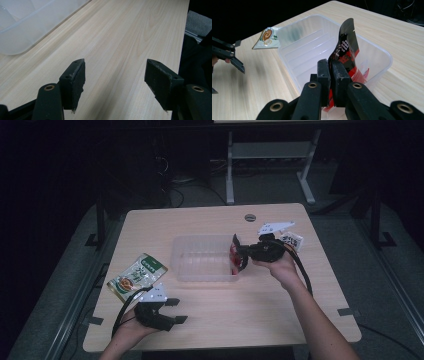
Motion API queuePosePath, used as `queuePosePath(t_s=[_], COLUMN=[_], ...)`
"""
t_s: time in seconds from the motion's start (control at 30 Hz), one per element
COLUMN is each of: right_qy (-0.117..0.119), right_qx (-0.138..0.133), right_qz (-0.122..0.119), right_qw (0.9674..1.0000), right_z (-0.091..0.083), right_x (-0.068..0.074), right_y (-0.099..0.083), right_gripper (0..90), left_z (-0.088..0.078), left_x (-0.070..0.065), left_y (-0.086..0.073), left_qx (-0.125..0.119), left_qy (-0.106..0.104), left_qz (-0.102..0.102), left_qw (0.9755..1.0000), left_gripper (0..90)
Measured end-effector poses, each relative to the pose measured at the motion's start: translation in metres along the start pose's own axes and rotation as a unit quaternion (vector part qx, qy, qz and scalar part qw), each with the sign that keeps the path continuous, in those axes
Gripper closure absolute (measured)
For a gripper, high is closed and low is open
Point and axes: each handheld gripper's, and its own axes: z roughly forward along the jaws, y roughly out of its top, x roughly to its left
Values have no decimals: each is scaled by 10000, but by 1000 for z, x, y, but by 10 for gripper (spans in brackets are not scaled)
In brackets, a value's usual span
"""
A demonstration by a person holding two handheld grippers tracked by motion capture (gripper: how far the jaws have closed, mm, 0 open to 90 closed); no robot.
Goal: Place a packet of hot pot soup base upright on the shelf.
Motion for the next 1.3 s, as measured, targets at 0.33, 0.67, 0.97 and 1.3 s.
queuePosePath(t_s=[0.33, 0.67, 0.97, 1.3], right_qy=[-4, 181, 635, 268], right_qx=[-140, -146, 228, -91], right_qz=[-69, -358, -408, -108], right_qw=[9999, 9991, 9969, 9995], right_z=[-10, -35, -29, -22], right_x=[3, 11, 7, -3], right_y=[3, 4, -12, -13], right_gripper=[705, 869, 897, 880], left_z=[0, 0, 2, 3], left_x=[0, -1, -2, -1], left_y=[0, 0, 1, 1], left_qx=[-1, 21, 31, 57], left_qy=[-5, -17, -41, -48], left_qz=[-2, 38, 48, 51], left_qw=[10000, 10000, 10000, 10000], left_gripper=[327, 327, 327, 328])
